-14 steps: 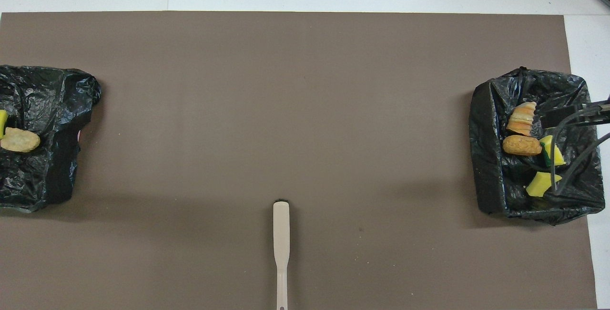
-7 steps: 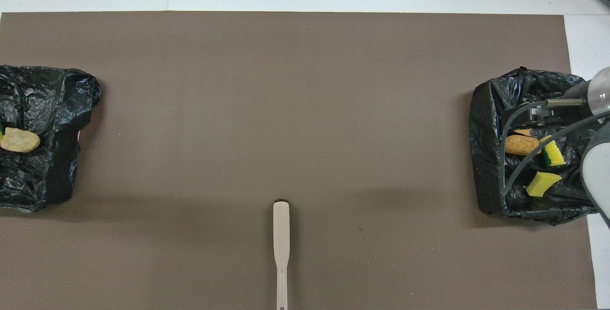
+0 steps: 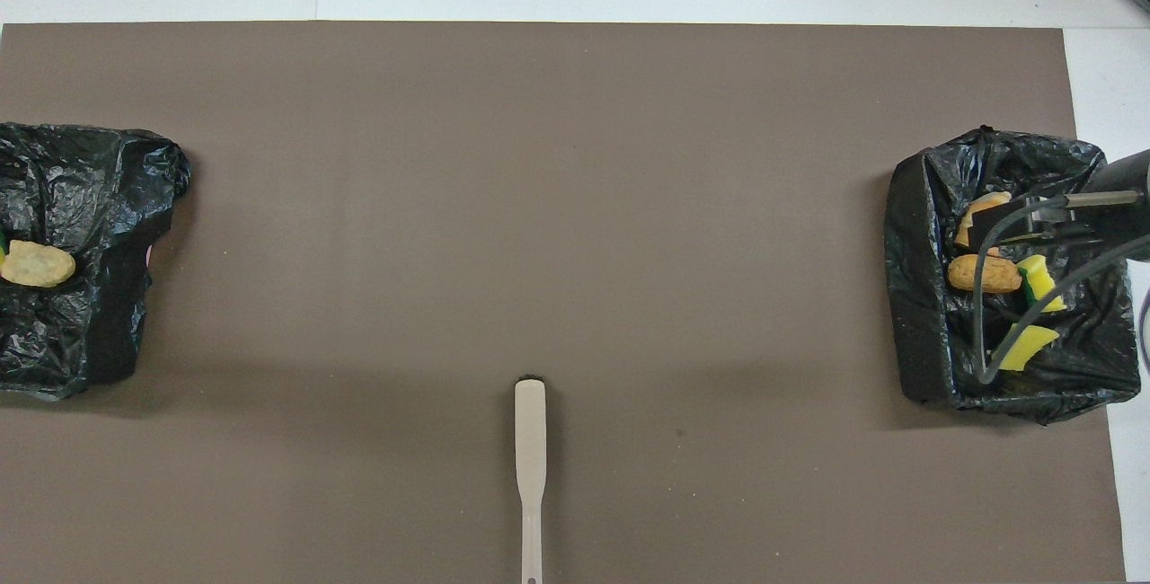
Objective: Sweep and dump trash in bin
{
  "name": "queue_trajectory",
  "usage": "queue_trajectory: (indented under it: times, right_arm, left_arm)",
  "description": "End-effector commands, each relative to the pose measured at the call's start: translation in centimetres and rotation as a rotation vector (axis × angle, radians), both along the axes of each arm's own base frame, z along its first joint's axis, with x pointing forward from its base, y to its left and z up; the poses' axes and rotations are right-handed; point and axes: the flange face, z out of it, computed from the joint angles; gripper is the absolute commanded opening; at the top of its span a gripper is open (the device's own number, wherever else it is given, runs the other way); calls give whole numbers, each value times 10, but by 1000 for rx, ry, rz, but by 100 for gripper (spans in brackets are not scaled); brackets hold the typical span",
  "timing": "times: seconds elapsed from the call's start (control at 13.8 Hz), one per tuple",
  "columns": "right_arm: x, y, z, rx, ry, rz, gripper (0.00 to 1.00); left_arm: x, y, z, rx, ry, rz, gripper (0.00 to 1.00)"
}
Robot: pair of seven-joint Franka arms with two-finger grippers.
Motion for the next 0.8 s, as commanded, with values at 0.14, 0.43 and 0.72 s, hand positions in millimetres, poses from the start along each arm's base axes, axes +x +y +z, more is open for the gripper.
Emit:
queue_trajectory:
  times: [0.14,0.43,0.72]
  right_arm:
    - [-24,-3,12,2,53,22,100]
    - [-24,-5,12,3,54,29,100]
    - [-23,-1,12,4,49,37,100]
  left_arm:
    - [-19,-43,-13,-151,16,91,0]
    - [-34,-88,-29,-304,51,170,0]
    - [-56,-157,-42,-442,54,211,0]
